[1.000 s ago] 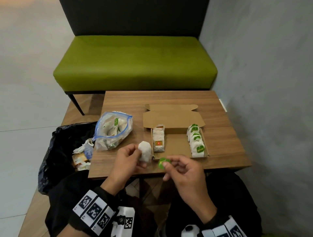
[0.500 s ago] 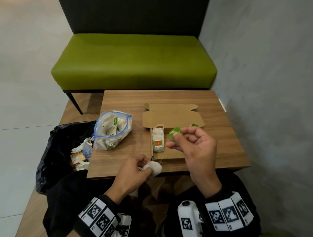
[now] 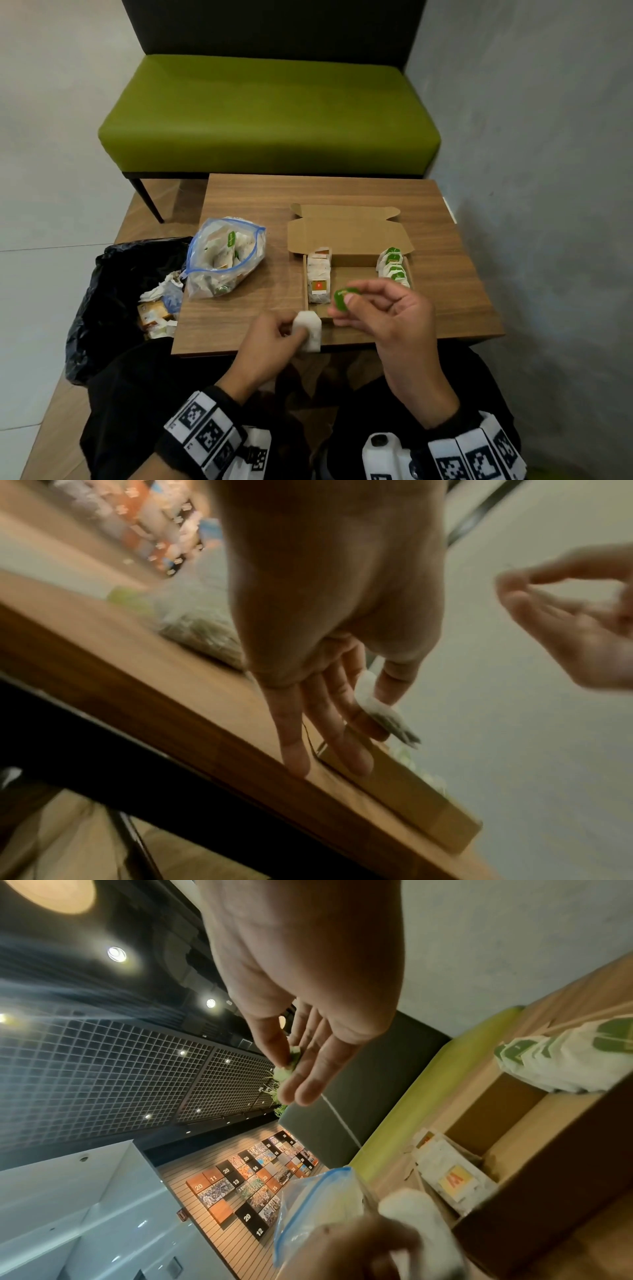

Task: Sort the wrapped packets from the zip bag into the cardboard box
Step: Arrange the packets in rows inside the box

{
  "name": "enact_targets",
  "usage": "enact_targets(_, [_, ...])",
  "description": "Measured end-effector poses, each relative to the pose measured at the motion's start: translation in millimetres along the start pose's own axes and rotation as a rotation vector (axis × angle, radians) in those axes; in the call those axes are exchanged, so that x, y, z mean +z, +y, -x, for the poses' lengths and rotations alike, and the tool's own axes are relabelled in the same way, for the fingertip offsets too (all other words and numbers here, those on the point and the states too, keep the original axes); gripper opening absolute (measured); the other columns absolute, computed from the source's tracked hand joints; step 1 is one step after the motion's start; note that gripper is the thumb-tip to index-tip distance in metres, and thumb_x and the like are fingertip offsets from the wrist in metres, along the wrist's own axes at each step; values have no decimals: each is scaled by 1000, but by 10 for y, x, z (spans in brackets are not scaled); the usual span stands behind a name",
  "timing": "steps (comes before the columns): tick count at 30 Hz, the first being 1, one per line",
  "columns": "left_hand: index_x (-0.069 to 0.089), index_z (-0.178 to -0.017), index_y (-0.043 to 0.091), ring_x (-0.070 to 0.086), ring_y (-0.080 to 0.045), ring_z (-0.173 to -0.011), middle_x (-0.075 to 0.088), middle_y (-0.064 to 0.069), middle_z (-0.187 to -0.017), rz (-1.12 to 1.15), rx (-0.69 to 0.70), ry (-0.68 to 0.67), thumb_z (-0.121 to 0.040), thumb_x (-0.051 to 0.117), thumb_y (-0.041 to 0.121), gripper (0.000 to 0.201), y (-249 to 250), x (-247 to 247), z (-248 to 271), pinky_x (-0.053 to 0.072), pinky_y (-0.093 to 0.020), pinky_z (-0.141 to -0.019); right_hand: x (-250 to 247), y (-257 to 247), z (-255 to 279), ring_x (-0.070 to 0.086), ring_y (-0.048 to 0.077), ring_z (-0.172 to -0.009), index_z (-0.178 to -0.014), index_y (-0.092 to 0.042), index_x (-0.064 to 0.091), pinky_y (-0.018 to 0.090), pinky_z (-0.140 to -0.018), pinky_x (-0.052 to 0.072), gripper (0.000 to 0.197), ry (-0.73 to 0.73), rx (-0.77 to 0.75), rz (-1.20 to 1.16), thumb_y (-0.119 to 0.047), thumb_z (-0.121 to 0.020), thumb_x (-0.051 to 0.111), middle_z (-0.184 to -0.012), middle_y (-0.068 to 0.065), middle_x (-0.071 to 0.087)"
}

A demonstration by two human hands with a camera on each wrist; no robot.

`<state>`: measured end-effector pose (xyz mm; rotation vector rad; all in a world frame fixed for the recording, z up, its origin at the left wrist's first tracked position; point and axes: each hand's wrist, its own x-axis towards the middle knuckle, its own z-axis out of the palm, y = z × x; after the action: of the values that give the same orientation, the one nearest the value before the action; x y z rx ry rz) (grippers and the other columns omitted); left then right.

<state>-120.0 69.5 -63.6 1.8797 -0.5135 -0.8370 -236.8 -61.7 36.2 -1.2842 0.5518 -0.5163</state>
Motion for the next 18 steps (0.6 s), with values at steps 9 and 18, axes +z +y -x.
enact_targets(9, [69, -88, 4, 70, -31, -67, 74, -16, -79, 543, -165, 193, -97, 52, 12, 21, 384, -279, -62, 58, -42, -66, -143, 526, 219, 59, 13, -56, -79, -18, 79, 29, -59, 49, 5, -308, 266, 407, -14, -79, 82, -66, 2, 70])
enact_targets(18, [71, -93, -3, 66, -28, -67, 70, -20, -79, 576, -145, 59, -97, 51, 14, 26, 555, -177, 92, 55, -45, -67, -150, 644, 59, 71, 27, -63, -93, -14, 77, 35, -66, 57, 9, -191, 329, 315, -12, -84, 75, -85, 7, 77])
